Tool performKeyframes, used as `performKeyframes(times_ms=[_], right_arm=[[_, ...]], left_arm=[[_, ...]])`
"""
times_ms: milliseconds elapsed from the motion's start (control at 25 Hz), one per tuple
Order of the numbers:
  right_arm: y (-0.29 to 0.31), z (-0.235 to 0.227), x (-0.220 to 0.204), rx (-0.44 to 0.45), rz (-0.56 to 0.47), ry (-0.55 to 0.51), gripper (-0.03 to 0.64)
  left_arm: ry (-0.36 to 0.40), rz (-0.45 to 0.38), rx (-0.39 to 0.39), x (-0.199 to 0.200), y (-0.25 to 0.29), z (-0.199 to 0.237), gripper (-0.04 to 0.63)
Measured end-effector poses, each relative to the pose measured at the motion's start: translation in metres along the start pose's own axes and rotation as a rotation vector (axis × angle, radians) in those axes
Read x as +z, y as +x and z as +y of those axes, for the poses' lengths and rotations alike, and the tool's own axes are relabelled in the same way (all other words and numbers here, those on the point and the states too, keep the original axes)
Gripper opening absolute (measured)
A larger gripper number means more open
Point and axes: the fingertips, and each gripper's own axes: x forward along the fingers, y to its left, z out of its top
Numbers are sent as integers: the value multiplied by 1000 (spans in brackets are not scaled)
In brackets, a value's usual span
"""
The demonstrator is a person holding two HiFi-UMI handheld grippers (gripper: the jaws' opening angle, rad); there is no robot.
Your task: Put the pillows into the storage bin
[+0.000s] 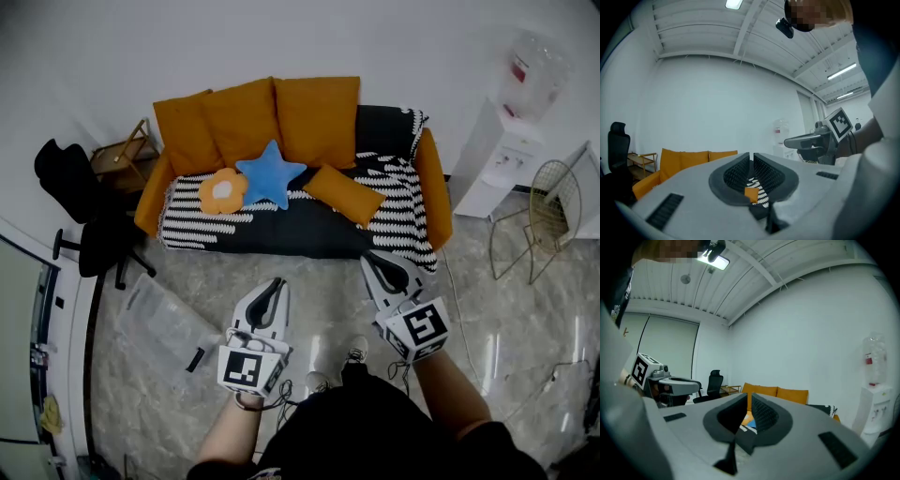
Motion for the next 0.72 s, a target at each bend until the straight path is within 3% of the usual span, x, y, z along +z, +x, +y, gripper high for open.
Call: performKeyframes(times_ms=[80, 200, 360, 720], right_arm=[[3, -6, 0, 10, -7, 9, 69], [10, -17, 1, 29, -17, 2, 139], [20, -35, 1, 54, -23, -13, 216], [45, -79, -6, 83, -22, -23, 285]], left_arm=[[-6, -6, 6, 0, 6, 1, 25], [-11, -5, 7, 0, 21, 1, 131], [1, 20, -3, -2, 43, -3, 211], [7, 5, 2, 0, 91, -4, 232]])
